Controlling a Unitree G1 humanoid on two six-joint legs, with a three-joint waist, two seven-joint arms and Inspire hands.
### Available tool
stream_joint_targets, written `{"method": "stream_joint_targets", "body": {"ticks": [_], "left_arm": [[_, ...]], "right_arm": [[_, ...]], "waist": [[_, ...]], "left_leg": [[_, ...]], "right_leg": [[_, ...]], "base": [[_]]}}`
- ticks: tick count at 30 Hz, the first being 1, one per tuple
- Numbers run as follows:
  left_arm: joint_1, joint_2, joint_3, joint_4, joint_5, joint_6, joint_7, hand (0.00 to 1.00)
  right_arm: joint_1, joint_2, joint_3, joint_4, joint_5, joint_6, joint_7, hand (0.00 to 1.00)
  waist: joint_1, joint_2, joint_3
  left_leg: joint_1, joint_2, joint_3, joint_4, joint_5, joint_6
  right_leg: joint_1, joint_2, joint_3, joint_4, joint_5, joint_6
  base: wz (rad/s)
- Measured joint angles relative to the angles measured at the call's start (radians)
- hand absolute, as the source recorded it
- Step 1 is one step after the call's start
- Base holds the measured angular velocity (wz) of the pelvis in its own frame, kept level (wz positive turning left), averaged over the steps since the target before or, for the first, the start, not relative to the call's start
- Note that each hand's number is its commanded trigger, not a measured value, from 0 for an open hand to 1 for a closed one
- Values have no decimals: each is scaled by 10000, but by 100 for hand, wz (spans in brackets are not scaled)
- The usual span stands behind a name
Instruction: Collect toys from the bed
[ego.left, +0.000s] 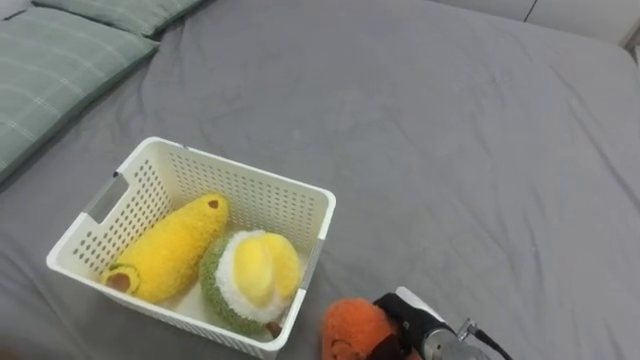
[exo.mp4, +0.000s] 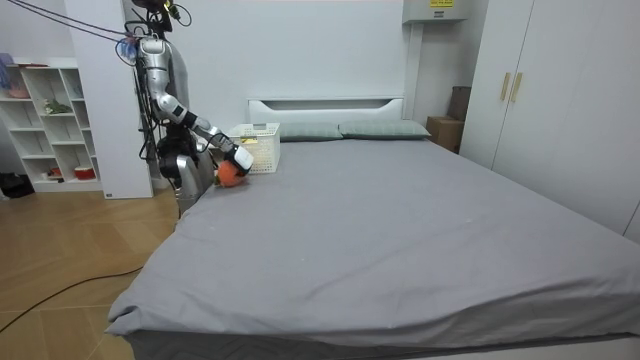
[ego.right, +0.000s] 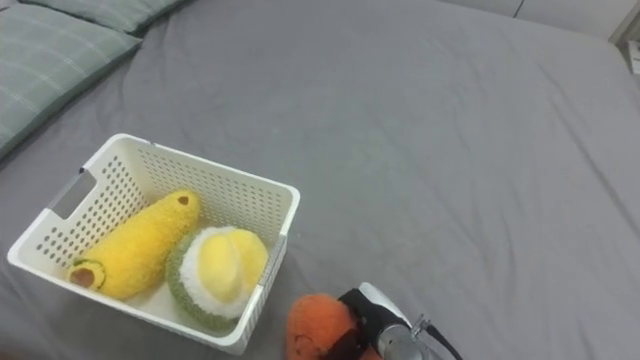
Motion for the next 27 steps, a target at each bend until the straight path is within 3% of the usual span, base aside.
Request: {"method": "stream_joint_targets", "body": {"ticks": [5, 7, 11, 15, 16, 20, 27], "left_arm": [[72, 39, 297, 5, 48, -17, -68, 0], [-16, 41, 508, 119, 51, -142, -94, 0], [-155, 45, 684, 400, 58, -205, -98, 0], [-177, 49, 896, 400, 66, -213, -95, 0], [-185, 49, 928, 423, 67, -215, -94, 0], [-301, 72, 1011, 666, 98, -204, -92, 0], [-473, 82, 1153, 885, 96, -105, -103, 0]], "right_arm": [[47, -252, -882, -1856, 32, -106, -75, 100], [37, -312, -1565, -2656, 76, -134, -201, 100], [-215, -501, -2311, -3743, 69, -202, -556, 100], [-288, -557, -3106, -4971, 131, -221, -706, 100], [-434, -618, -3114, -5104, 143, -220, -710, 100], [-909, -773, -3078, -5437, 118, -180, -647, 100], [-1998, -745, -2661, -6268, 44, 99, -392, 100]], "waist": [[-240, -80, -3], [-307, -140, 40], [-522, -192, 8], [-531, -162, 21], [-537, -211, -10], [-515, -208, -15], [25, -287, -81]], "left_leg": [[70, 2, 99, 38, 3, 1], [164, 2, 110, 69, 0, 5], [191, 2, 127, 69, -8, 15], [281, 21, 204, 58, -11, 15], [277, 21, 215, 59, -11, 16], [258, 20, 234, 56, -12, 19], [223, 44, 313, 110, -13, 20]], "right_leg": [[11, 3, 97, -2, -2, 3], [128, 4, 101, -7, -2, 5], [141, -2, 112, 6, 3, 13], [155, 8, 192, 71, 4, 11], [118, 15, 250, 110, 4, 10], [88, 3, 244, 181, 4, 10], [34, 20, 319, 185, 7, 5]], "base": [[-5], [0], [0], [-7], [-10], [-2], [-3]]}}
